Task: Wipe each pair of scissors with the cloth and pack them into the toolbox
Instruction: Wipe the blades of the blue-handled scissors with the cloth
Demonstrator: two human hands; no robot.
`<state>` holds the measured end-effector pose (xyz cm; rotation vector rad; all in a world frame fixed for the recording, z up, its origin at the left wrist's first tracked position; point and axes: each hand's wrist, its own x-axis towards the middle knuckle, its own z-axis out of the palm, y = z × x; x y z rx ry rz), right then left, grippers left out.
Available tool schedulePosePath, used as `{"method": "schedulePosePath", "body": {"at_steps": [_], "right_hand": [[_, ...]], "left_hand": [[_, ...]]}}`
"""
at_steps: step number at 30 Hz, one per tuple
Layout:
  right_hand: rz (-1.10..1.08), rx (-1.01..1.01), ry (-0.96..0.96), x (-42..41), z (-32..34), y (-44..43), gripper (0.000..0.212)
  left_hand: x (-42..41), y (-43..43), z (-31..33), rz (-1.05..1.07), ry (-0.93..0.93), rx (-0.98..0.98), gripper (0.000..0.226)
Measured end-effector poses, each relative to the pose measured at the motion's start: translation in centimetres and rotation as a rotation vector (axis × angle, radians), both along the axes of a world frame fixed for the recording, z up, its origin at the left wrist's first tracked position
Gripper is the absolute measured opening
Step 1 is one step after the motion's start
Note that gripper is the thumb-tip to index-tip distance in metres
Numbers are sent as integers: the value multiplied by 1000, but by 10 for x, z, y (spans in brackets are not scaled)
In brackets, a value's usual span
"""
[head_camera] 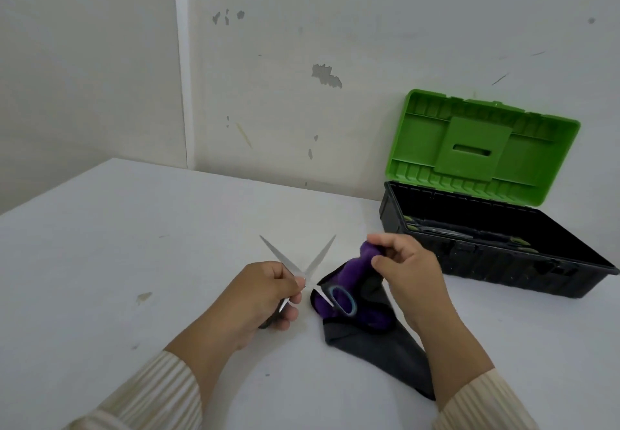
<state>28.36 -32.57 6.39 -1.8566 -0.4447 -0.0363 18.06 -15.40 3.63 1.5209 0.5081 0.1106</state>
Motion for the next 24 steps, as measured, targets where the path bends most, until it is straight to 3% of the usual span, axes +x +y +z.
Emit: {"method": "schedulePosePath", "body": {"at_steps": [3, 6, 8, 10, 14, 17, 21, 24], "right_hand": [[127, -3, -154, -20, 1, 16, 44], [299, -351, -298, -33, -10, 33, 30], [199, -454, -463, -25, -13, 35, 21], [102, -414, -546, -22, -10, 34, 20], [272, -453, -362, -38, -4, 37, 21], [131, -376, -394, -34, -3, 37, 20], [273, -504, -363, -44, 1, 39, 27], [190, -439, -409, -38, -3, 35, 23]], "left_hand": [[1, -8, -3, -20, 10, 95, 25], [1, -14, -6, -26, -20, 140, 24], [2, -16, -5, -27, -45, 170, 25], [2, -18, -4, -22, -66, 194, 26], [2, -17, -4, 6, -90, 183, 22], [3, -17, -5, 17, -91, 192, 24], [2, -17, -5, 12, -75, 193, 19], [2, -16, -4, 2, -85, 179, 18]]}}
